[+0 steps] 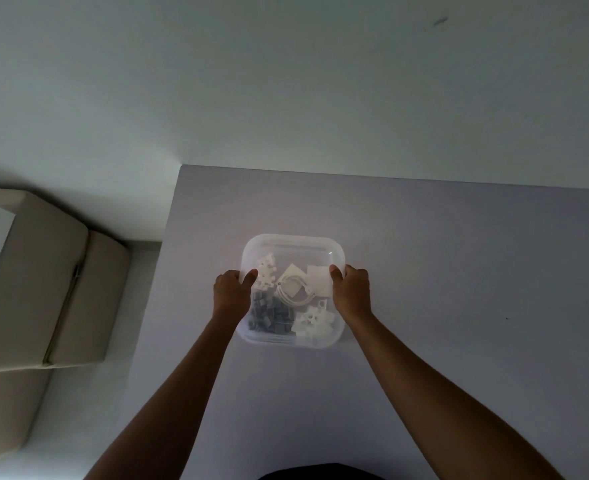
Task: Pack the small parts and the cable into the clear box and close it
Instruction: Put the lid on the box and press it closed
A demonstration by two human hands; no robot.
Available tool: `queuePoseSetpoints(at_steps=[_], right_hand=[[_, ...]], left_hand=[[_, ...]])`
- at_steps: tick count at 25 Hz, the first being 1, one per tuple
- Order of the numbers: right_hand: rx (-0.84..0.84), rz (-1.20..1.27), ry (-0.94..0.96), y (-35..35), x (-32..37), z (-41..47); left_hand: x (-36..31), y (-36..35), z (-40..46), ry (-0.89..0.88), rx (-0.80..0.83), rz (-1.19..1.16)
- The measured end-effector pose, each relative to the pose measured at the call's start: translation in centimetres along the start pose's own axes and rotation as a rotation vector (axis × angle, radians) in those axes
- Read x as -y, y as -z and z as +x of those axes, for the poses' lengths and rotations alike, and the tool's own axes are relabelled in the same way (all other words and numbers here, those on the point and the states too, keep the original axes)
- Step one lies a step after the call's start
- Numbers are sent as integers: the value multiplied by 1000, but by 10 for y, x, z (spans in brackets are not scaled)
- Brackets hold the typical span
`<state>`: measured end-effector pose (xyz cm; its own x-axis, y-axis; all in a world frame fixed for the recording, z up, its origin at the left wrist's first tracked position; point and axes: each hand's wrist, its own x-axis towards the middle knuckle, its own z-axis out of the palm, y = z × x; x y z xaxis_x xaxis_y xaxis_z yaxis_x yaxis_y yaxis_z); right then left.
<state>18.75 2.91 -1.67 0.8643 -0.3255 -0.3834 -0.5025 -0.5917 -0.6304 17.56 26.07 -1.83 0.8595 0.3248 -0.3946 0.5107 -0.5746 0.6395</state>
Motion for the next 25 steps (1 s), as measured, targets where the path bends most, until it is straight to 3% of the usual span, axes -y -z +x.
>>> queuePoseSetpoints(at_steps=[8,11,15,19,25], right_hand=[[46,58,21,23,-11,-16],[162,35,-58,27,-21,-34],[370,225,-229,25,-41,-62],[319,305,-212,25,-47,-74],[238,224,-150,27,-42,-86]], left_hand=[[10,2,-14,32,51,45],[17,2,-27,119,111,79],[26,5,-45,189,175,6],[35,8,-51,140,184,-49],[24,14,-67,113,101,-67]])
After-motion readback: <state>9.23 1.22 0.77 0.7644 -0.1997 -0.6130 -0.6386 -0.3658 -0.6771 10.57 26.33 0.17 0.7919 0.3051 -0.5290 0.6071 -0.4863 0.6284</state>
